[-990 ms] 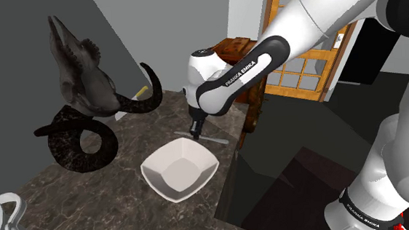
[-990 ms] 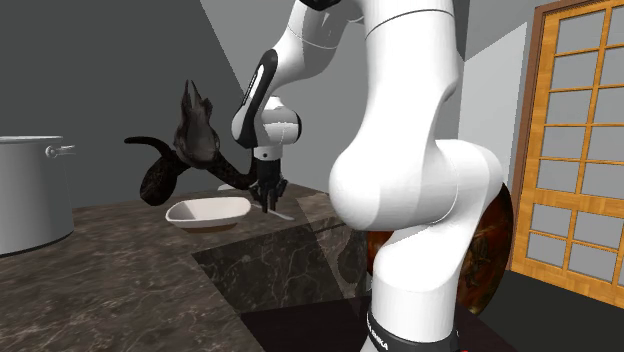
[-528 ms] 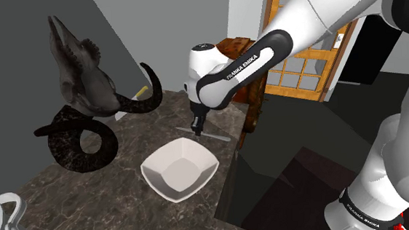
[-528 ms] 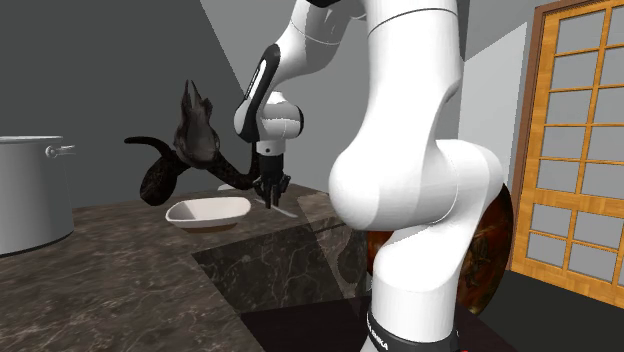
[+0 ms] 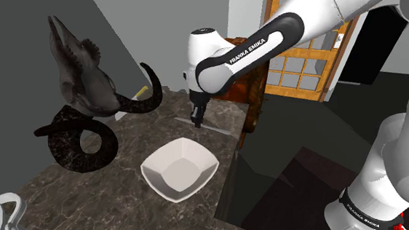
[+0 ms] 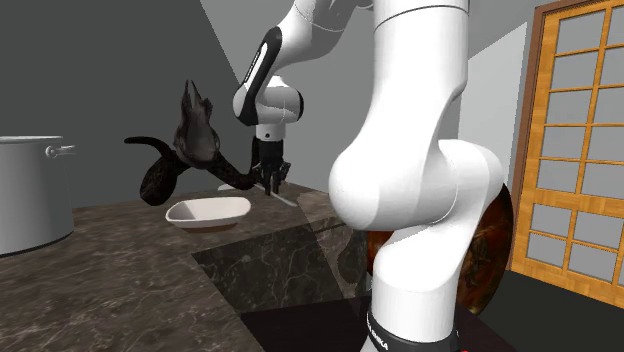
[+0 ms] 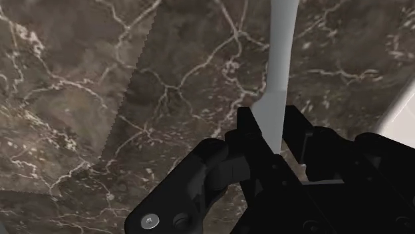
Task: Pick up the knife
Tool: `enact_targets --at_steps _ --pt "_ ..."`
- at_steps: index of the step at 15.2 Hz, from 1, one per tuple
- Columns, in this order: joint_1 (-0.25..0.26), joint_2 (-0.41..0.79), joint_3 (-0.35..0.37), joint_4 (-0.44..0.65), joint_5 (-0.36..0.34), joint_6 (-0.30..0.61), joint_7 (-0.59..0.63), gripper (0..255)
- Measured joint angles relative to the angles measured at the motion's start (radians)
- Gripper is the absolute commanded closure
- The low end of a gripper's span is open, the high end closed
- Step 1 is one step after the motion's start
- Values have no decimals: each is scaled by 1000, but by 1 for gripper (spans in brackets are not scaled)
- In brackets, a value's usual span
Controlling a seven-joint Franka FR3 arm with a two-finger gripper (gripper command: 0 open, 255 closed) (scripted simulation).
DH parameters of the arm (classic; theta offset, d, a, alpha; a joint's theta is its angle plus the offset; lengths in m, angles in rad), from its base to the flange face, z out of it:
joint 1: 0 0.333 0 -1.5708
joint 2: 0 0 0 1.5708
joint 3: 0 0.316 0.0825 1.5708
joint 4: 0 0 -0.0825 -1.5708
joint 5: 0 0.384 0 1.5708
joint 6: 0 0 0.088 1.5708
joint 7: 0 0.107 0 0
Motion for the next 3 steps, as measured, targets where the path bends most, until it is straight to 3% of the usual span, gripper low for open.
enact_targets --at_steps 3 --pt "0 -18 0 14 2 -32 -2 255"
